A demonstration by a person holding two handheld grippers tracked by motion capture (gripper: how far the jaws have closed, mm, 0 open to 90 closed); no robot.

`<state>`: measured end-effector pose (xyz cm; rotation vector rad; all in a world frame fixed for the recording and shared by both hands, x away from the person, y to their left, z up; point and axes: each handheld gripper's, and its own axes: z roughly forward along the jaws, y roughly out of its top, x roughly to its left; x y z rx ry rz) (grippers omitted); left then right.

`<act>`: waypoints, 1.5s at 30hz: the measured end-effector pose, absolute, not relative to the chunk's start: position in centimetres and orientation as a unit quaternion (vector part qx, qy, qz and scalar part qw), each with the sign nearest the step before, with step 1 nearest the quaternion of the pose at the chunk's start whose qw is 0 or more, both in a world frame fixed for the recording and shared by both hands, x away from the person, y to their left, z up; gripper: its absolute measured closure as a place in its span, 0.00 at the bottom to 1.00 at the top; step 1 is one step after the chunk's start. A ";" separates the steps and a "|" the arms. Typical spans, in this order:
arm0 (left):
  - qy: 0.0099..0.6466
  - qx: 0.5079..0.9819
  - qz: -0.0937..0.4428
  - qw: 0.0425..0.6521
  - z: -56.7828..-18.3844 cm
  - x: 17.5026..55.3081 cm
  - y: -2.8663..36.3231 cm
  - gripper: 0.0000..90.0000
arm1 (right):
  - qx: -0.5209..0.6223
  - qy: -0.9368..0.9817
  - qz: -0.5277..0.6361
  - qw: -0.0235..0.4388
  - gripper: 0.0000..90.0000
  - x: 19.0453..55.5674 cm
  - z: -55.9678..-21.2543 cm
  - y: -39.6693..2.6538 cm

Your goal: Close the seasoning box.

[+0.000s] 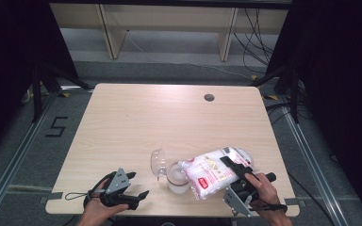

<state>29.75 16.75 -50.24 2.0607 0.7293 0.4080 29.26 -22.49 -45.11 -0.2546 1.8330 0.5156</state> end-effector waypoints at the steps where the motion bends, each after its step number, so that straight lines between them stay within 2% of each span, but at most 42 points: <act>1: 0.303 0.829 0.159 0.442 -50.3 29.6 16.7 0.23 | -0.110 0.784 0.220 0.571 0.81 29.3 -44.9 -22.6; 5: 0.300 0.833 0.160 0.436 -50.2 29.6 16.8 0.23 | -0.098 0.782 0.238 0.568 0.81 29.5 -44.8 -22.7; 8: 0.300 0.833 0.161 0.437 -50.2 29.6 16.8 0.23 | -0.042 0.796 0.286 0.532 0.81 29.7 -45.1 -23.0; 13: 0.301 0.833 0.160 0.436 -50.2 29.6 16.7 0.23 | -0.024 0.793 0.320 0.517 0.81 30.5 -44.7 -23.4; 14: 0.299 0.835 0.161 0.434 -50.2 29.6 16.8 0.23 | 0.026 0.800 0.353 0.485 0.81 30.6 -45.0 -23.5; 20: 0.301 0.833 0.162 0.436 -50.2 29.6 16.8 0.23 | 0.050 0.796 0.391 0.459 0.82 31.1 -45.3 -23.8; 28: 0.302 0.833 0.160 0.435 -50.2 29.6 16.8 0.23 | 0.135 0.775 0.489 0.378 0.84 32.7 -46.3 -24.5; 34: 0.302 0.833 0.159 0.435 -50.2 29.6 16.7 0.23 | 0.168 0.759 0.526 0.345 0.84 33.8 -47.1 -24.9; 41: 0.300 0.833 0.161 0.435 -50.2 29.6 16.8 0.23 | 0.188 0.743 0.547 0.337 0.84 34.9 -47.7 -25.0; 45: 0.291 0.837 0.164 0.434 -50.1 29.7 16.8 0.23 | 0.215 0.744 0.550 0.313 0.84 35.3 -48.6 -25.1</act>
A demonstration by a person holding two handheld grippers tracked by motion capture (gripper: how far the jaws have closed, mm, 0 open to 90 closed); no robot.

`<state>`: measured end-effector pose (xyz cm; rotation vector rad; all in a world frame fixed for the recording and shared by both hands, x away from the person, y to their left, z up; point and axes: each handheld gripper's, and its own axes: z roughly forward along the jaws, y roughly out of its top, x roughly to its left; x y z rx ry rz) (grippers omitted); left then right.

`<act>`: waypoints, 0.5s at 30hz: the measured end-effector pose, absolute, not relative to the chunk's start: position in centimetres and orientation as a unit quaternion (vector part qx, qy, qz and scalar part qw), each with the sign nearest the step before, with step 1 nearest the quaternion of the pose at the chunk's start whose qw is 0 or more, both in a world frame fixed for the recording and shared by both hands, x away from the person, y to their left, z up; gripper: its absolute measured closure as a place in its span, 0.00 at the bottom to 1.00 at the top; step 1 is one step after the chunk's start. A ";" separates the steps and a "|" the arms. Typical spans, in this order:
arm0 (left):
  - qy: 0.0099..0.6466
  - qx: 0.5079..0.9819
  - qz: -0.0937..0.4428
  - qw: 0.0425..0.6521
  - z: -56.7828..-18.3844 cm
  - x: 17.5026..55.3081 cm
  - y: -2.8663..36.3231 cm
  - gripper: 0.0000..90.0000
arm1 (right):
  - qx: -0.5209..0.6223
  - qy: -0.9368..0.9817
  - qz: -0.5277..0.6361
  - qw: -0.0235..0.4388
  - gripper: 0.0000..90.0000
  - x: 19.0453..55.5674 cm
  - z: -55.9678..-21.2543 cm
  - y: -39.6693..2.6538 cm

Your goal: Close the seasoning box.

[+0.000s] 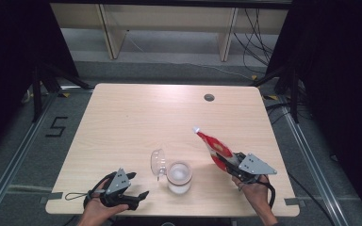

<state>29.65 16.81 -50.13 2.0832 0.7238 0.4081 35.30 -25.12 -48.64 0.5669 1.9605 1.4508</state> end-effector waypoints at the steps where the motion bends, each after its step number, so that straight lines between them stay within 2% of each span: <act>1: 0.292 0.836 0.163 0.435 -50.1 29.6 16.8 0.23 | 0.223 0.745 0.548 0.308 0.84 35.3 -48.8 -25.1; 15: 0.303 0.832 0.161 0.437 -50.2 29.5 16.7 0.23 | 0.237 0.757 0.527 0.307 0.84 35.5 -49.4 -24.9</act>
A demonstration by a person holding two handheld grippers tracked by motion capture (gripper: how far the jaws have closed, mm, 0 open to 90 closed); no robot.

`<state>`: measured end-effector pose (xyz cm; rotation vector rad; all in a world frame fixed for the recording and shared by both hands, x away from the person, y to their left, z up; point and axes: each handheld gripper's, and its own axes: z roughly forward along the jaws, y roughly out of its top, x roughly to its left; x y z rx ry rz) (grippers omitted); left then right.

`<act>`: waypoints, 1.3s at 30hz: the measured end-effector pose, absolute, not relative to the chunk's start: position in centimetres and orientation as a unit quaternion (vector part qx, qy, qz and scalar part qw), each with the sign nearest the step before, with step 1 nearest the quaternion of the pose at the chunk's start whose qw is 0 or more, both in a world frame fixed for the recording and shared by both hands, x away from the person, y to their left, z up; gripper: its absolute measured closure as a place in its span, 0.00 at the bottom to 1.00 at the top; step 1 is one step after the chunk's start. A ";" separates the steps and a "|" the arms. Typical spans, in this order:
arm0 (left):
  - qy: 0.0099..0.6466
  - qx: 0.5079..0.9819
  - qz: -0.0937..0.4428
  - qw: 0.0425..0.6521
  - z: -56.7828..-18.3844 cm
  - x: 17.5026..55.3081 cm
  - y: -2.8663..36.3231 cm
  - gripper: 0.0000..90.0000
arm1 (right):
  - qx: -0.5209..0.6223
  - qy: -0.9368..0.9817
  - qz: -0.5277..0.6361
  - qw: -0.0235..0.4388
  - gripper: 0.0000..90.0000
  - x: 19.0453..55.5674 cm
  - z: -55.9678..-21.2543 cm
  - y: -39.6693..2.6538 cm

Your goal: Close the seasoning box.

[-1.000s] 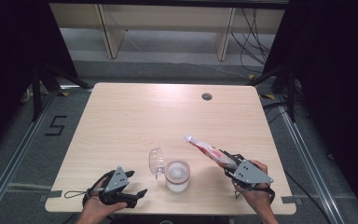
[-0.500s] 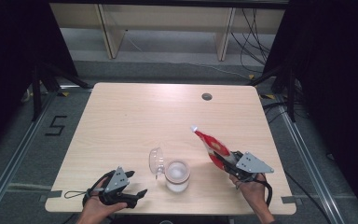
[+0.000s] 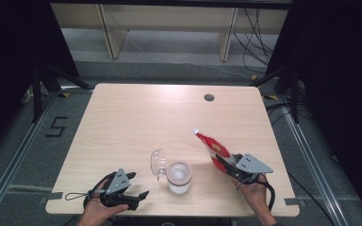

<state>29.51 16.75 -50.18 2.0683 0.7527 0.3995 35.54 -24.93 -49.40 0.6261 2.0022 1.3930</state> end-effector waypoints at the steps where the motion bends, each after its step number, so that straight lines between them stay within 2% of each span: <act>1: 0.298 0.834 0.165 0.434 -50.2 29.6 16.8 0.23 | 0.255 0.756 0.523 0.299 0.83 35.5 -49.4 -25.1; 16: 0.295 0.840 0.161 0.427 -50.1 29.6 16.8 0.23 | 0.299 0.741 0.524 0.295 0.82 34.7 -49.1 -27.2; 18: 0.295 0.840 0.161 0.427 -50.1 29.6 16.8 0.23 | 0.306 0.742 0.525 0.283 0.81 34.6 -49.1 -27.2; 25: 0.294 0.837 0.169 0.430 -50.3 29.6 16.7 0.23 | 0.332 0.733 0.520 0.285 0.78 34.1 -48.8 -27.1; 27: 0.298 0.837 0.164 0.429 -50.2 29.5 16.7 0.23 | 0.348 0.731 0.518 0.276 0.75 33.8 -48.7 -27.1; 28: 0.301 0.834 0.168 0.432 -50.3 29.6 16.7 0.23 | 0.345 0.733 0.512 0.286 0.69 33.8 -48.6 -27.4; 31: 0.302 0.833 0.167 0.432 -50.3 29.5 16.7 0.23 | 0.359 0.728 0.512 0.282 0.66 33.5 -48.4 -27.6; 32: 0.296 0.834 0.168 0.434 -50.2 29.6 16.7 0.23 | 0.359 0.729 0.512 0.279 0.62 33.4 -48.3 -27.9; 39: 0.298 0.836 0.164 0.431 -50.1 29.5 16.8 0.23 | 0.372 0.719 0.507 0.295 0.49 32.4 -47.7 -28.1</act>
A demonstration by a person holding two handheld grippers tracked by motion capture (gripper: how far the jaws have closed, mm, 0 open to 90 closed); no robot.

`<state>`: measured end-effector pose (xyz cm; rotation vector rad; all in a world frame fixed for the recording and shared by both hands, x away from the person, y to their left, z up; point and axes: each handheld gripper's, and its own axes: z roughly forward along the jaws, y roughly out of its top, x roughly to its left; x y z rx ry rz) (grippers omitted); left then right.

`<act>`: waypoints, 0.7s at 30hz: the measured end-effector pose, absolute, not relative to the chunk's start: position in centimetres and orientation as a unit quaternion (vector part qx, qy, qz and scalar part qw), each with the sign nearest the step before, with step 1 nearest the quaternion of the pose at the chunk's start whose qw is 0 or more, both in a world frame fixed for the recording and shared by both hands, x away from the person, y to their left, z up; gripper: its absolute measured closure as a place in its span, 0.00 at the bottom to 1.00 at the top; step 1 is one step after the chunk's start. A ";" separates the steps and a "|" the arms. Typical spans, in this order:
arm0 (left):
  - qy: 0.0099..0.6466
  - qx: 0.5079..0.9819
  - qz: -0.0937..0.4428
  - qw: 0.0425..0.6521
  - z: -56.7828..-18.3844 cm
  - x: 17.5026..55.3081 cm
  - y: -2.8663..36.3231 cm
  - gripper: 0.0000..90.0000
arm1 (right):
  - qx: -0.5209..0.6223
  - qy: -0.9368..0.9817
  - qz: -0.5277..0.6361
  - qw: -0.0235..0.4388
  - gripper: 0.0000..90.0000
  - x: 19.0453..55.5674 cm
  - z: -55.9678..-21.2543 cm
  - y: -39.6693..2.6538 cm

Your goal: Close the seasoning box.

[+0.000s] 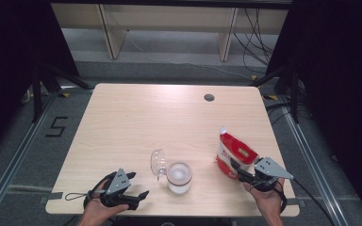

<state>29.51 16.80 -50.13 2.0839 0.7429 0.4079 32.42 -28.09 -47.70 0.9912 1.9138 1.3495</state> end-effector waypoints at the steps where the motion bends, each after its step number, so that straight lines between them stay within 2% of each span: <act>1: 0.298 0.836 0.163 0.432 -50.1 29.5 16.8 0.23 | 0.384 0.712 0.506 0.300 0.49 32.1 -47.6 -28.1; 8: 0.298 0.837 0.166 0.427 -50.1 29.5 16.8 0.23 | 0.372 0.718 0.502 0.306 0.45 31.1 -47.2 -28.8; 12: 0.302 0.830 0.167 0.438 -50.1 29.5 16.8 0.23 | 0.397 0.706 0.508 0.293 0.43 30.3 -47.0 -29.1; 21: 0.290 0.837 0.169 0.432 -49.9 29.7 16.9 0.23 | 0.412 0.700 0.495 0.308 0.42 29.0 -46.7 -29.8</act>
